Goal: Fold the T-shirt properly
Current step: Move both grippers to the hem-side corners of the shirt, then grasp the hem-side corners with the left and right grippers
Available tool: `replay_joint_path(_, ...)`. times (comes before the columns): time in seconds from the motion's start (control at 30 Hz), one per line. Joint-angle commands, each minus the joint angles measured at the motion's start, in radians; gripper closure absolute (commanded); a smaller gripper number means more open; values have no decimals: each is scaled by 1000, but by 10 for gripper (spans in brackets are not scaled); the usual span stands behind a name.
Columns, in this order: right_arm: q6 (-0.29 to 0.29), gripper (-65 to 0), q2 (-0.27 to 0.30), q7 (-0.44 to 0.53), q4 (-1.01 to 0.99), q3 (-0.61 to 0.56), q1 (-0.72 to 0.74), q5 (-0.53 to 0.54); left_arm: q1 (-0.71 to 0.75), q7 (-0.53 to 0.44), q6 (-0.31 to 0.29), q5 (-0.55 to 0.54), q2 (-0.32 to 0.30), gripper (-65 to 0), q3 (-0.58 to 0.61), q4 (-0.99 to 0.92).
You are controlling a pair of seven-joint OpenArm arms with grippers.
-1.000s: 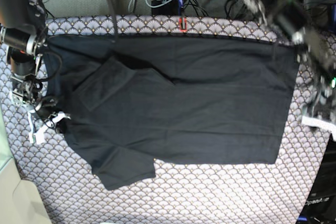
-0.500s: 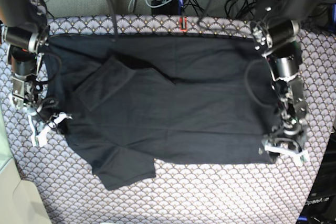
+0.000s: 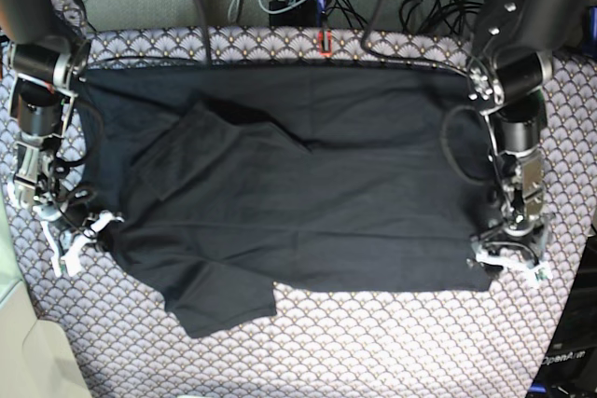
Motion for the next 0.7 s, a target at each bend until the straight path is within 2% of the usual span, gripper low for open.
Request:
replay_joint_path(0.0, 4, 0, 12, 25, 18, 2, 32, 20, -48, -33, -9, -3, -9, -411, 3, 17)
replay_joint_path(0.07, 4, 0, 3, 25, 18, 2, 26, 20, -57, -33, -9, -3, -9, -442, 3, 17)
replay_joint_path(0.13, 4, 0, 1, 26, 18, 2, 6, 20, -68, -36, -9, -3, -4, -502, 3, 5)
replay_joint_path(0.2, 4, 0, 0, 26, 18, 2, -1, 20, -89, -82, -9, -3, -1, -547, 3, -22)
replay_joint_path(0.3, 4, 0, -2, 26, 18, 2, -3, 20, -132, -185, -4, -3, -7, -553, 4, -131)
replay_joint_path(0.47, 4, 0, -2, 25, 18, 2, -20, 20, -189, -302, -3, 1, -26, -552, 6, -320)
replay_joint_path(0.67, 4, 0, 0, 25, 18, 2, -23, 20, -170, -313, 0, 48, -27, -552, 46, -357)
